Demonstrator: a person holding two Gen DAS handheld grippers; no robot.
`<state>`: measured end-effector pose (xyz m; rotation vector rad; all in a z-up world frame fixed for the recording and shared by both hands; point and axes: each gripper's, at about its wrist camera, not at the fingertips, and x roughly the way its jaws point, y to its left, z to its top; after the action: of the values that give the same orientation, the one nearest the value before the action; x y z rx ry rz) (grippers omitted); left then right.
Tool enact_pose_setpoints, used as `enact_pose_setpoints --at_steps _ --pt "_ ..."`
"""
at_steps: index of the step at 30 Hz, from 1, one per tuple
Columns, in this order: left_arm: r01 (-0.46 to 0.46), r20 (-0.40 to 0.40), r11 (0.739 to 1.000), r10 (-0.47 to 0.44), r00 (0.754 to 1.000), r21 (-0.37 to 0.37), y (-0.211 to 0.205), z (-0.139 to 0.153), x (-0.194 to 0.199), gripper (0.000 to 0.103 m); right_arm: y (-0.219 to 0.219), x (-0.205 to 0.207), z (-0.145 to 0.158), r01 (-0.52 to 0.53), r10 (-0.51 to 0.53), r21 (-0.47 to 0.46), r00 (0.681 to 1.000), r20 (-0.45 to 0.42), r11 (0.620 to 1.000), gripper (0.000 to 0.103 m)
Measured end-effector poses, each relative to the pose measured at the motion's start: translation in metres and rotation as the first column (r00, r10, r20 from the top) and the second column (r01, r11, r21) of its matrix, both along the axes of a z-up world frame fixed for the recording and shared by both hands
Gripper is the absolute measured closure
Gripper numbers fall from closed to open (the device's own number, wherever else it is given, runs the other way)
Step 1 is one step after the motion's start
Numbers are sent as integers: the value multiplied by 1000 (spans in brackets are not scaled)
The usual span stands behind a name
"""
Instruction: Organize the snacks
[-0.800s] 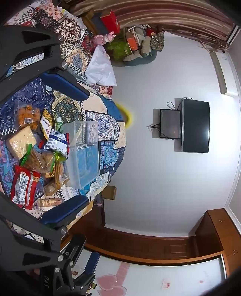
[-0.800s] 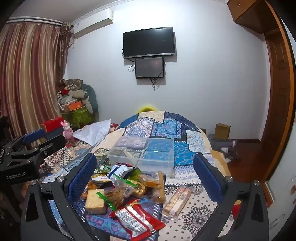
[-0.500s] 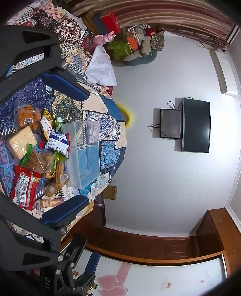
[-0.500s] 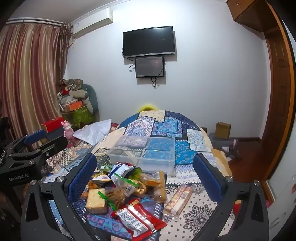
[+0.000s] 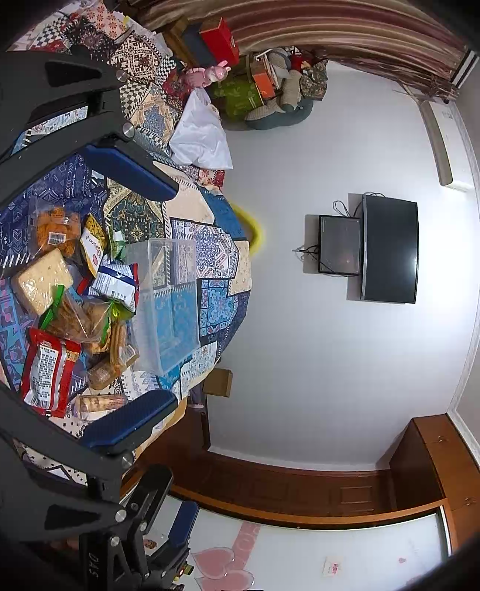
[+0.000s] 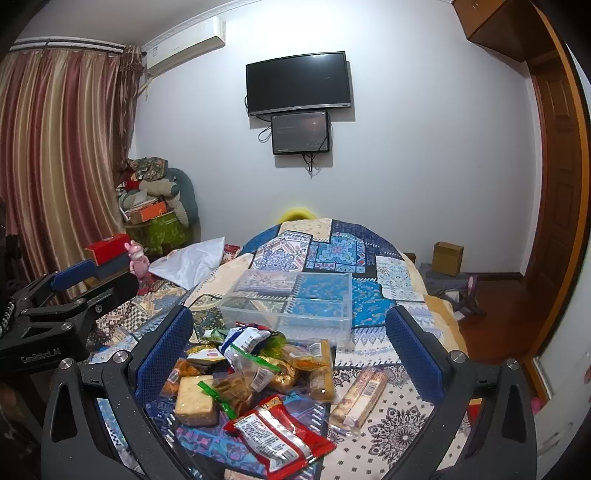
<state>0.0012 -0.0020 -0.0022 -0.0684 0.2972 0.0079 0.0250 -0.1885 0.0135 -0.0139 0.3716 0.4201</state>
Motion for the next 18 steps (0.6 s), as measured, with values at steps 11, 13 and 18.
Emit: enact_pose_setpoints --at_steps 11,13,18 --pt "2 5 1000 -2 1000 4 -2 1 -2 0 1 -1 1 -1 1 5 1000 3 1000 0" --pt "4 4 1000 -4 1000 3 -1 2 -3 0 1 -2 1 -2 2 8 1000 4 1000 0" --pt "6 5 1000 -6 1000 8 -2 3 -3 0 0 -1 2 -1 1 10 1000 6 1000 0"
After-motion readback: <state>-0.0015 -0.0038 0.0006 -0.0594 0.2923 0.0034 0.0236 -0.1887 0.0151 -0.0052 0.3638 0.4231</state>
